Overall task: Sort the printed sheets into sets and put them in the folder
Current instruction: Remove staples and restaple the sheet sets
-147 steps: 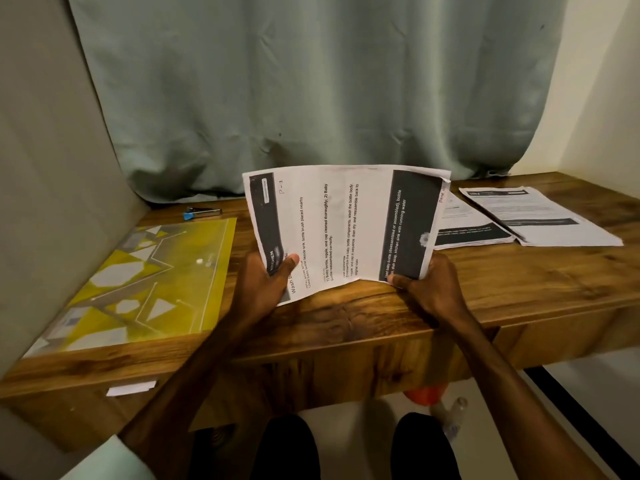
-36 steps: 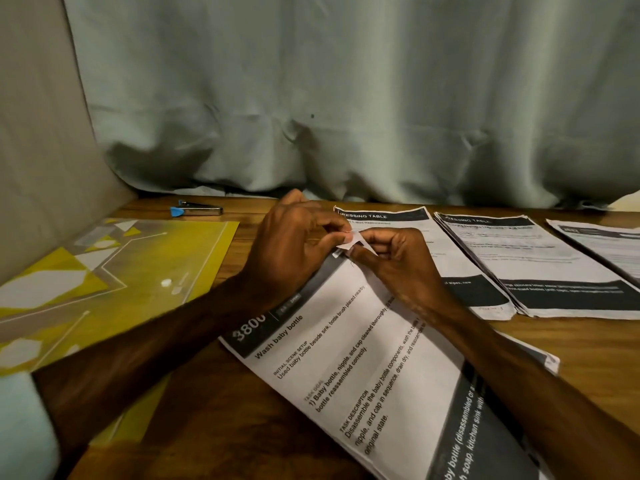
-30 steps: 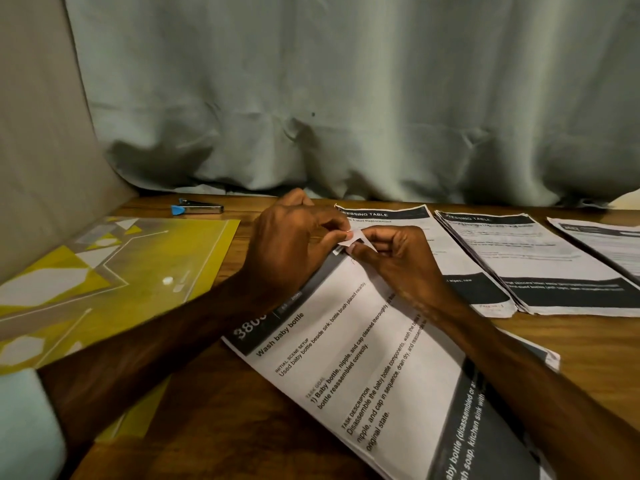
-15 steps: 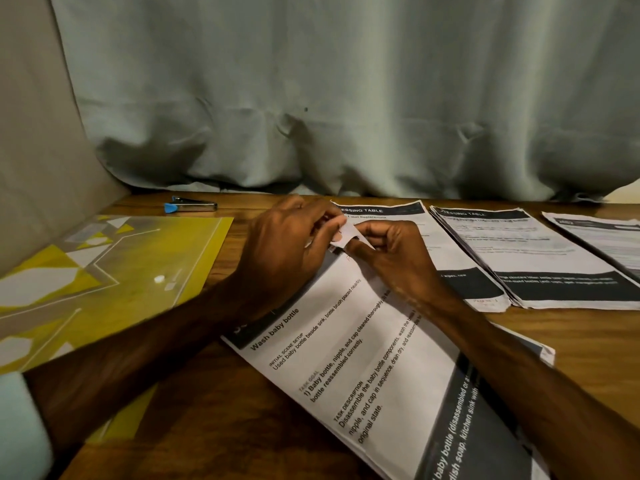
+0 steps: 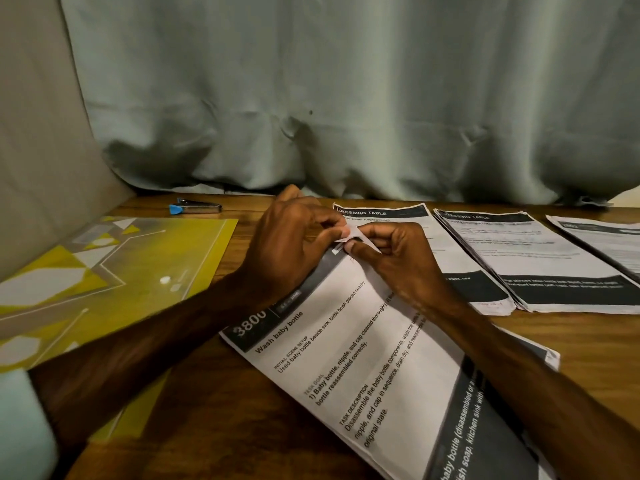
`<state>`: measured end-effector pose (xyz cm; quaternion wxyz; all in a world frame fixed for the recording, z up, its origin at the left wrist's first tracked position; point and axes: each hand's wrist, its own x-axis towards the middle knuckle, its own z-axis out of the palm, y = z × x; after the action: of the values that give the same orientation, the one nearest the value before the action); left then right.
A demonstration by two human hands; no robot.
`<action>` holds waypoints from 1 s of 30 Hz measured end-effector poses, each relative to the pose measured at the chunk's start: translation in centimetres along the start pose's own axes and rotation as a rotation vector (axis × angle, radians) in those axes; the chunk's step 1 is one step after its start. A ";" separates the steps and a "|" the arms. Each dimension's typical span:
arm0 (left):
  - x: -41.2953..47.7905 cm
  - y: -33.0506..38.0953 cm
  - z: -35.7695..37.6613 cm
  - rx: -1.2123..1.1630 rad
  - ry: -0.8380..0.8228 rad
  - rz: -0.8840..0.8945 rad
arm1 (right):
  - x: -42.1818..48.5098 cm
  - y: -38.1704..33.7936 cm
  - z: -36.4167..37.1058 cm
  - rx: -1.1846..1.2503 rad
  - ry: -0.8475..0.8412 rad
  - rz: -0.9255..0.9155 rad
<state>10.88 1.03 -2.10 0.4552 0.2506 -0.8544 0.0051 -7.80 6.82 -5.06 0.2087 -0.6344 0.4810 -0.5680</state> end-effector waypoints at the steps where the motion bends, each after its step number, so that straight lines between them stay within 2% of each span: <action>1: 0.1 0.0 0.0 0.004 -0.003 0.014 | 0.0 0.0 0.0 0.003 -0.002 0.002; 7: 0.1 0.6 -0.3 -0.023 -0.023 0.023 | -0.1 -0.3 0.1 0.046 0.008 0.039; 12: -0.3 0.5 -0.4 0.005 0.071 -0.044 | -0.1 0.0 0.1 0.048 -0.001 0.043; 18: -0.2 0.1 -0.5 0.085 0.039 0.137 | 0.0 -0.1 -0.1 0.051 -0.013 0.019; 23: -0.4 0.2 -0.6 0.047 0.017 0.130 | 0.1 0.1 0.0 0.079 -0.009 0.049; 30: -0.4 0.5 -0.7 0.156 0.056 0.248 | 0.1 0.1 -0.4 0.031 -0.015 0.030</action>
<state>11.42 1.81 -1.87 0.4540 0.1776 -0.8627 0.1345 -8.20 6.74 -5.02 0.2304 -0.6282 0.4800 -0.5673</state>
